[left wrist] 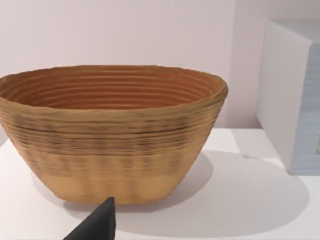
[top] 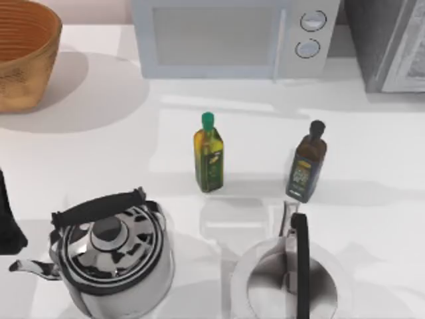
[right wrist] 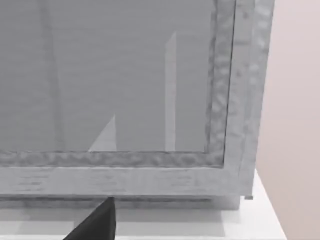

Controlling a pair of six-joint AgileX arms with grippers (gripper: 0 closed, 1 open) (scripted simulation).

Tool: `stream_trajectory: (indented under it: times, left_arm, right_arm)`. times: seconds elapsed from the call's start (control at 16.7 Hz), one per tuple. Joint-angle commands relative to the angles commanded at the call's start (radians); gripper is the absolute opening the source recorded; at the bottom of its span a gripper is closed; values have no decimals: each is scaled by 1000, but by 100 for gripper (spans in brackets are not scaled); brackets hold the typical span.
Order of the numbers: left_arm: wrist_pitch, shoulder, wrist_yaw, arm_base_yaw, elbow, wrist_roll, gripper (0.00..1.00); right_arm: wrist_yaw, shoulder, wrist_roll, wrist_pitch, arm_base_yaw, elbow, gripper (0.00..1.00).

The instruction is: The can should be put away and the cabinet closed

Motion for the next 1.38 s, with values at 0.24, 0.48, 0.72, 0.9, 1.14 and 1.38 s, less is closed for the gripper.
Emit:
stream_trajectory:
  times: [0.24,0.48,0.72,0.9,1.14,1.38]
  left_arm:
    - [0,0,0,0,0,0,100]
    - [0,0,0,0,0,0,100]
    - [0,0,0,0,0,0,100]
    - [0,0,0,0,0,0,100]
    - [0,0,0,0,0,0,100]
    - [0,0,0,0,0,0,100]
  right_arm:
    - [-7,-7,0,-102,-12,106,100]
    - [-25,-22,1,-366,-28,349,100]
    - [-39,-57,2,-749,-35,662,100]
    - [-41,-95,2,-1055,-36,904,100]
    - [-34,-155,1,-1385,-30,1183,100]
    - [-25,-202,0,-1563,-21,1354,100]
